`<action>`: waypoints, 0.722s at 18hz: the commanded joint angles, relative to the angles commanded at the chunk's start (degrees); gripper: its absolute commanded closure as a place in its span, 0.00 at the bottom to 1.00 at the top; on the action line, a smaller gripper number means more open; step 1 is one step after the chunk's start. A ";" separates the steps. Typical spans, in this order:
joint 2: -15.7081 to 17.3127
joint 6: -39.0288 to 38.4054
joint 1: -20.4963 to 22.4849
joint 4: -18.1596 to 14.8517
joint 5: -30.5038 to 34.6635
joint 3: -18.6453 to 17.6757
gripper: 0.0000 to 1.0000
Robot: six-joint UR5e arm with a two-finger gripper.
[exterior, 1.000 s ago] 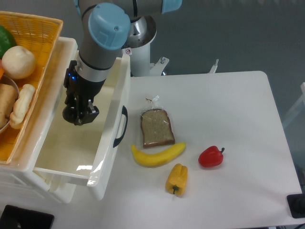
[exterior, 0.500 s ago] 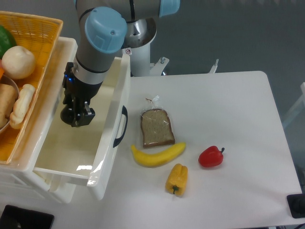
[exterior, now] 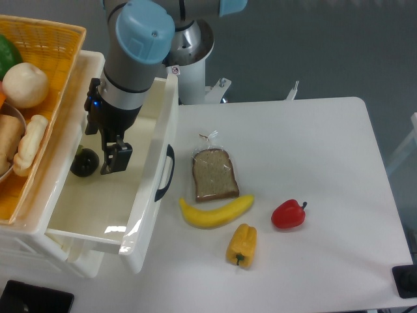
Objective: Place the mangosteen in the upper white drawer
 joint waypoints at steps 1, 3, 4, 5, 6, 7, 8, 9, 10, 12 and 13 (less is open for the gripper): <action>0.27 -0.45 2.12 0.44 0.00 0.53 0.00; 0.27 -0.63 5.02 2.54 0.35 0.45 0.00; 0.27 -0.63 6.43 2.81 0.70 0.18 0.00; 0.36 -0.63 8.01 3.07 1.31 -0.17 0.00; 0.53 -0.45 9.94 3.16 2.45 -1.04 0.00; 0.62 -0.19 11.87 3.25 4.03 -1.83 0.00; 0.45 0.07 13.89 3.34 5.87 -2.45 0.00; 0.01 0.51 16.00 3.34 7.80 -2.80 0.00; -0.43 1.04 17.85 3.51 9.21 -2.81 0.00; -3.58 4.10 20.50 4.48 11.59 -3.07 0.00; -5.34 5.16 21.64 5.44 11.86 -3.24 0.00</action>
